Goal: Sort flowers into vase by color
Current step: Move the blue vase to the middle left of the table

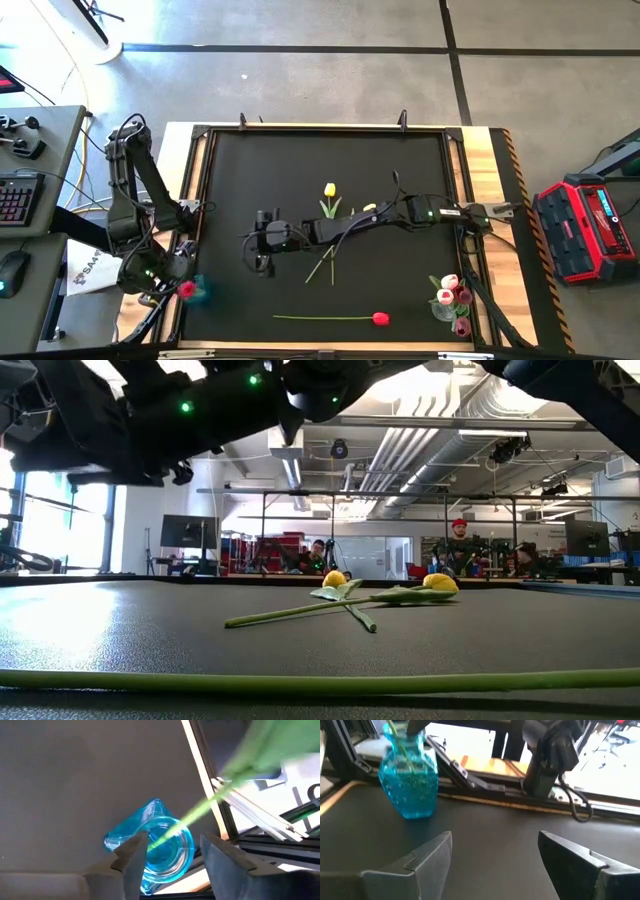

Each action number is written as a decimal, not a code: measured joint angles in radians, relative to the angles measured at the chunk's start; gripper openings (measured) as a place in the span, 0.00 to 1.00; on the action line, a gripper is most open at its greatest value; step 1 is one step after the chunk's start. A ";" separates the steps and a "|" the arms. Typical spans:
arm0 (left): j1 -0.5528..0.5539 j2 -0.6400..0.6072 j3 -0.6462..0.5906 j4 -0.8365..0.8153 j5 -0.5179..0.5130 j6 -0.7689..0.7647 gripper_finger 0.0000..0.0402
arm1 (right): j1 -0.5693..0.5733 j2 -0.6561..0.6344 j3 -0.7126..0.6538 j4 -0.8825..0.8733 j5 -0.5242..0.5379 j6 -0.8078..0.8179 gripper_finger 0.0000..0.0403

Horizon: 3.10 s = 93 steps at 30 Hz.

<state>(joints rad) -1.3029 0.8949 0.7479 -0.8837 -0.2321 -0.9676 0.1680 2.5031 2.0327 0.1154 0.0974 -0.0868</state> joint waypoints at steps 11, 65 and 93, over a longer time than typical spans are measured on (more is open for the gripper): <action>0.008 0.001 0.000 0.049 0.067 0.001 0.62 | 0.000 0.000 -0.001 -0.015 0.000 0.008 0.71; -0.004 0.222 0.163 -0.135 0.096 0.136 0.79 | 0.075 0.000 -0.003 -0.075 0.191 0.211 0.71; -0.008 0.325 0.179 -0.081 0.085 0.142 0.54 | 0.074 0.000 -0.003 -0.090 0.187 0.195 0.71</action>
<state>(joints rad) -1.3113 1.2195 0.9264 -0.9642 -0.1467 -0.8259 0.2424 2.5031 2.0300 0.0257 0.2844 0.1078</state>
